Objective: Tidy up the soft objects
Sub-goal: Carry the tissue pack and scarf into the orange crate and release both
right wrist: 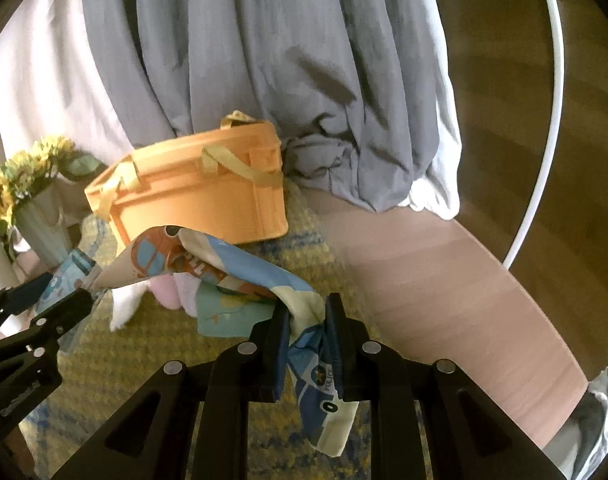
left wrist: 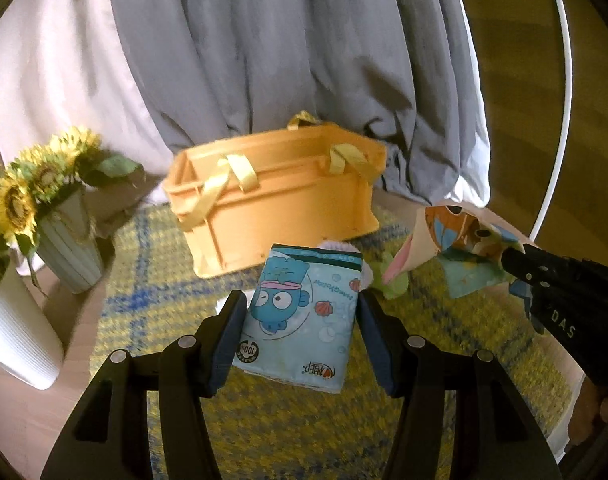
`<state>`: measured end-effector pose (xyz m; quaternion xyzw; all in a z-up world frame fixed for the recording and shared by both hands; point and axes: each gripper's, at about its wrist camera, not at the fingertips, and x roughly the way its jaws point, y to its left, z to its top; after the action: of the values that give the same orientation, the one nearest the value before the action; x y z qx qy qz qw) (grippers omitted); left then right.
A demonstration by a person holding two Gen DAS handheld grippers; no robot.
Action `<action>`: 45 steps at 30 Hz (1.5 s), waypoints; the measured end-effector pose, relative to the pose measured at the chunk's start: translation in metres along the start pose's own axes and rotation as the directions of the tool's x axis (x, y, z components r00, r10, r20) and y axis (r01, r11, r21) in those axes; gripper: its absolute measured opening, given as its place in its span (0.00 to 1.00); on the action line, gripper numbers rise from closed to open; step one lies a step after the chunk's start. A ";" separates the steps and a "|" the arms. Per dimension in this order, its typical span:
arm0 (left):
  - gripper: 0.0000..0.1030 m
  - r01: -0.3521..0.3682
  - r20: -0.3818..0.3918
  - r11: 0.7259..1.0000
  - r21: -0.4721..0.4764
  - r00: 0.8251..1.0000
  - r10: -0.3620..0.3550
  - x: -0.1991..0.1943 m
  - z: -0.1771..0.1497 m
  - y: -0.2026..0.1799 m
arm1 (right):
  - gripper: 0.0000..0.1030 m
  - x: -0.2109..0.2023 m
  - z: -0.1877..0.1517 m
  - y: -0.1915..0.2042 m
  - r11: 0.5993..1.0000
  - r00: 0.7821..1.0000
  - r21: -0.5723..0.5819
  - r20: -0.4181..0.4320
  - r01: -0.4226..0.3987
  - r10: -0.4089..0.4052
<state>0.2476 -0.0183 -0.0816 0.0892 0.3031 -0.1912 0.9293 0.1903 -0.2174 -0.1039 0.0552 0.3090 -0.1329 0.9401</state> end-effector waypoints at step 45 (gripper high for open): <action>0.54 -0.114 0.329 0.992 -0.060 0.936 0.128 -0.002 0.120 0.054 | 0.18 0.016 0.125 0.046 0.992 0.941 -0.055 0.315 -0.114 0.126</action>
<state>0.3321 -0.0024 0.0180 0.0557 0.1396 -0.1400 0.9787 0.2870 -0.2005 -0.0120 0.0348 0.1521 -0.0770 0.9847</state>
